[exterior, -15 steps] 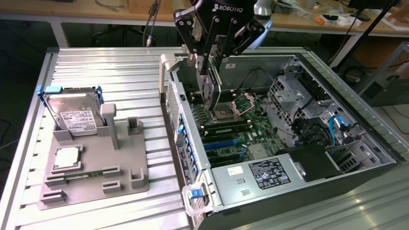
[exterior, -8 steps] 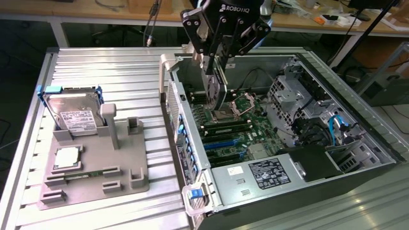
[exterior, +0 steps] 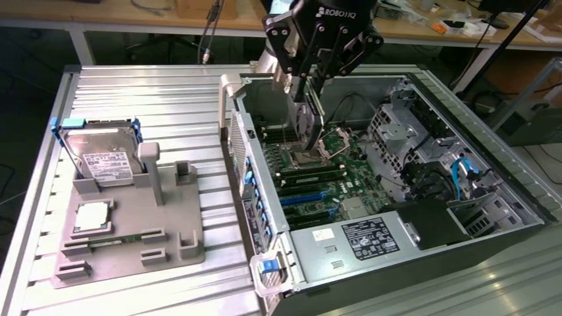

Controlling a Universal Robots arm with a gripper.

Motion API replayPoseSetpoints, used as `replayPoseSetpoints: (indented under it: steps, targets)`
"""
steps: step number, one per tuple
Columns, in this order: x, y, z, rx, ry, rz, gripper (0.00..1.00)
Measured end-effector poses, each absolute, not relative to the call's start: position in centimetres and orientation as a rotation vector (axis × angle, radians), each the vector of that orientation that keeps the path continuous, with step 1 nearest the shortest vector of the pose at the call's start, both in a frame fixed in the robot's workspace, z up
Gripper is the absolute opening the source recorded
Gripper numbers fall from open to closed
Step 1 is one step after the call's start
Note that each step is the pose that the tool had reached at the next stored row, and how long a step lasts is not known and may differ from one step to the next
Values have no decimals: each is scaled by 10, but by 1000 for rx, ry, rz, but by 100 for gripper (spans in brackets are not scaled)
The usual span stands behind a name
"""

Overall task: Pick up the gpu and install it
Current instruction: 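Pick up the gpu and move the gpu toward the slot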

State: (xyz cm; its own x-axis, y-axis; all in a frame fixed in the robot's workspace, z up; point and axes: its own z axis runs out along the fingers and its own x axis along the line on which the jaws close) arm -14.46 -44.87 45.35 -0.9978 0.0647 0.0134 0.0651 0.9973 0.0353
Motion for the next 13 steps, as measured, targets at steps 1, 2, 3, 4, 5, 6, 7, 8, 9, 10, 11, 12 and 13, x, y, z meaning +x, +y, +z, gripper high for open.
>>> replayPoseSetpoints:
  steps: [1,2,3,4,5,6,7,8,9,10,11,12,13]
  targets:
    - [-143,-449,454,-101,-3127,-56,27]
    - [-141,-449,454,-101,-3127,-56,27]
    - [-139,-449,454,-101,-3127,-56,27]
    - [-137,-449,453,-100,-3127,-56,27]
    - [-135,-449,453,-100,-3127,-56,27]
    - [-133,-449,453,-99,-3127,-56,27]
    - [-131,-449,453,-99,-3127,-56,27]
    - [-129,-449,453,-98,-3127,-56,27]
    - [-127,-449,453,-98,-3127,-56,27]
    - [-125,-449,453,-97,-3127,-56,27]
    - [-124,-449,453,-97,-3127,-56,27]
    - [-122,-449,453,-96,-3127,-56,27]
    - [-120,-449,453,-95,-3127,-56,27]
